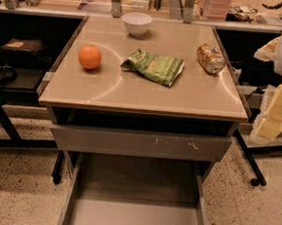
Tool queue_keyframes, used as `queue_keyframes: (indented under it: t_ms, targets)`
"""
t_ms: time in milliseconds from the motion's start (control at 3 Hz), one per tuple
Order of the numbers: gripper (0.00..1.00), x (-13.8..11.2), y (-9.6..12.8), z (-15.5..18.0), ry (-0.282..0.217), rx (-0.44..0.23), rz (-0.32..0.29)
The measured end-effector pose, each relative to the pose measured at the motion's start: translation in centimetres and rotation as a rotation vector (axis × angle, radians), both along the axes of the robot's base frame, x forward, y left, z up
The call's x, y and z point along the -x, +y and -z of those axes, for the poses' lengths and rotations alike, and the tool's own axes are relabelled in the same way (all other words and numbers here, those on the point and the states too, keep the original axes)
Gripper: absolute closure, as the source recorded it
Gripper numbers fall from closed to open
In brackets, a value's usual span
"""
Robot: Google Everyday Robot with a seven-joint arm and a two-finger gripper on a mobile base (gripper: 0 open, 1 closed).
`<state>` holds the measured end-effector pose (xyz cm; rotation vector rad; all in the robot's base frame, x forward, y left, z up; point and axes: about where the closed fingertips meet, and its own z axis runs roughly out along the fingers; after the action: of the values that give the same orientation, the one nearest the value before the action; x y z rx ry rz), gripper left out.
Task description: Place green jalapeno chip bag into middle drawer
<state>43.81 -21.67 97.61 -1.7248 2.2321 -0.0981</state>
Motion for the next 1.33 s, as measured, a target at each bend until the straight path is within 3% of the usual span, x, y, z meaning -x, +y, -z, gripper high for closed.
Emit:
queue_keyframes:
  t_ms: [333, 667, 1333]
  targets:
    - [0.0, -0.6, 0.6, 0.0, -0.021, -0.012, -0.011]
    - [0.0, -1.8, 1.9, 0.4, -0.081, -0.065, -0.057]
    - [0.0, -7.7, 6.7, -0.4, -0.247, -0.29, -0.224]
